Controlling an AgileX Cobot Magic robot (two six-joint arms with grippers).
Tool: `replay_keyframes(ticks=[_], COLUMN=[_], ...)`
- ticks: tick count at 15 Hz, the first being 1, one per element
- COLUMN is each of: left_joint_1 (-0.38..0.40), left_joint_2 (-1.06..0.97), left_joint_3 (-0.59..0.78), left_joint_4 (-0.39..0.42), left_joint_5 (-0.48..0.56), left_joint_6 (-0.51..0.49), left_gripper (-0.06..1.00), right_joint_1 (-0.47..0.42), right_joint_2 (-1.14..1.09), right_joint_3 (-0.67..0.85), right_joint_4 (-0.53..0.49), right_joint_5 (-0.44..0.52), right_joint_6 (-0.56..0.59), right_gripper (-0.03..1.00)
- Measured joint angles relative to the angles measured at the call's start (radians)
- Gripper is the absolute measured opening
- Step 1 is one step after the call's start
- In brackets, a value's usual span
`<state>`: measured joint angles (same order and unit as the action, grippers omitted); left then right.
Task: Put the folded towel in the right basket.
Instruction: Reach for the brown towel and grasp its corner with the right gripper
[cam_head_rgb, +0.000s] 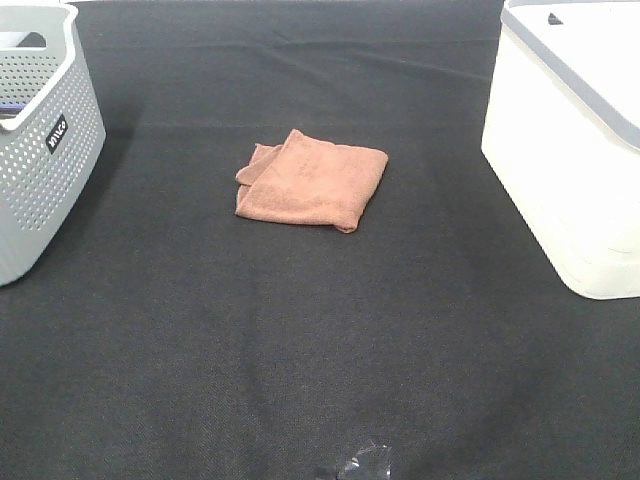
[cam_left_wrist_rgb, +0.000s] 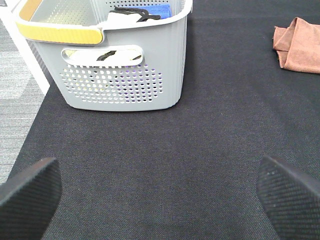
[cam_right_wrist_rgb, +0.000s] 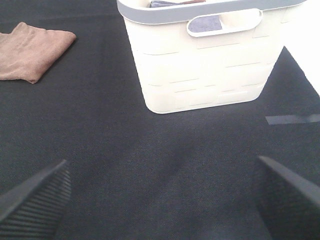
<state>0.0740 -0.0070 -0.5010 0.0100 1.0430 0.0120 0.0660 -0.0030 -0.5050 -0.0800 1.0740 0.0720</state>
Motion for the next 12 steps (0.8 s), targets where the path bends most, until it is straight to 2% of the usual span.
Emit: replay_keyframes(ticks=[5,6,7,9,12], left_joint_1=[0.0,0.0,0.0,0.0,0.0], left_joint_2=[0.0,0.0,0.0,0.0,0.0], left_joint_3=[0.0,0.0,0.0,0.0,0.0], left_joint_4=[0.0,0.0,0.0,0.0,0.0], left_joint_5=[0.0,0.0,0.0,0.0,0.0], left_joint_6=[0.0,0.0,0.0,0.0,0.0], left_gripper=[0.99,0.99,0.99,0.99,0.99], right_joint_1=[0.0,0.0,0.0,0.0,0.0], right_joint_2=[0.072,0.185,0.32,0.718,1.087], right_joint_3=[-0.011,-0.05,-0.114,-0.372,-0.651], right_joint_4=[-0.013,-0.013,0.0,0.08,0.183], right_joint_5=[-0.002,-0.011,-0.017,0.033,0.075], right_joint_6=[-0.011,-0.021,-0.023,-0.029,-0.09], right_gripper=[0.94,0.94,0.94,0.94,0.94])
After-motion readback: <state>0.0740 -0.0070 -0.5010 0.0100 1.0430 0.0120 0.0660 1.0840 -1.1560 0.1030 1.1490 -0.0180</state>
